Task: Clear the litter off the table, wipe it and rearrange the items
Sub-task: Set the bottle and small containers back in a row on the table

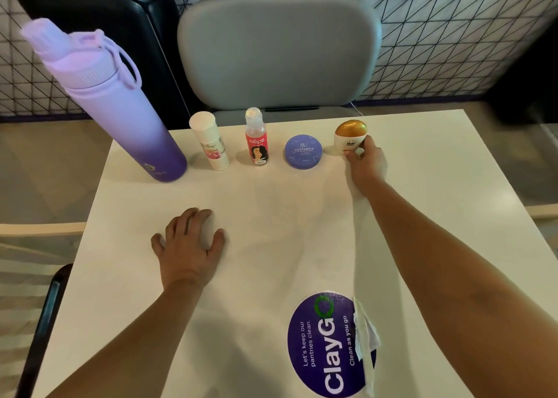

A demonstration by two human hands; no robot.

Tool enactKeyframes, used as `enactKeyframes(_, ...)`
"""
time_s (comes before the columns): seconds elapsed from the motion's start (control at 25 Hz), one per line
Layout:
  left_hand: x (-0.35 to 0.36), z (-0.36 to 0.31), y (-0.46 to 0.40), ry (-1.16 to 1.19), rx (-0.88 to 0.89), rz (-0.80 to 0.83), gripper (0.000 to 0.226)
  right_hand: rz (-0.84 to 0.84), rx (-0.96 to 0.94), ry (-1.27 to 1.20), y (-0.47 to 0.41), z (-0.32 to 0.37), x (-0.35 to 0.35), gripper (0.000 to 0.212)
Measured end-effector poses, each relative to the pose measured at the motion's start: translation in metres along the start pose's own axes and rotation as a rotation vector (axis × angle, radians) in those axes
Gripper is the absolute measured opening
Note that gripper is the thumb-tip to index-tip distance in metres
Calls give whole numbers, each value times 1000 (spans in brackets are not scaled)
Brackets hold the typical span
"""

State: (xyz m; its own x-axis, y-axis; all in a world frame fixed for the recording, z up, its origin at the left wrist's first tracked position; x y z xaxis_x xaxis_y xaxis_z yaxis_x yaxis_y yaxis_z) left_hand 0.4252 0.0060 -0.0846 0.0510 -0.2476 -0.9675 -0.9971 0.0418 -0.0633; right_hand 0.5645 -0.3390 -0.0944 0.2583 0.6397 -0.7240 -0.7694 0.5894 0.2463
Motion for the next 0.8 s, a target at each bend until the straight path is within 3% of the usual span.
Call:
enactKeyframes(0.32, 2, 3, -1, 0, -10, 12, 63, -27, 17, 14, -10, -2, 8, 39)
enactKeyframes(0.56, 3, 4, -4, 1, 8, 4, 64, 73, 25, -189, 20, -2, -17, 73)
enactKeyframes(0.68, 3, 3, -2, 2, 14, 40, 57, -21, -121, -245, 96, -22, -41, 58)
enactKeyframes(0.8, -4, -3, -6, 23, -25, 151, 47, 92, -178, -208, 191, -57, -40, 39)
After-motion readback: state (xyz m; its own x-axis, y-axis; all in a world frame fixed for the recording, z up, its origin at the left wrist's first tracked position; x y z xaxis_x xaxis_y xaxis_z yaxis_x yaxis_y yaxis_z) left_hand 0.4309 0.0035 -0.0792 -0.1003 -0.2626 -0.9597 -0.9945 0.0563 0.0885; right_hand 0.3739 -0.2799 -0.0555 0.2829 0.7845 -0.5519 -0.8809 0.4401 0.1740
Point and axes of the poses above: each hand's wrist, its own y-axis away from the middle knuckle, its own x-axis out of the palm, z = x × y, the point moved 3 cm from there along -y, towards the middle knuckle, and after that the axes turned 13 degrees about x, right-handed, at the moved point
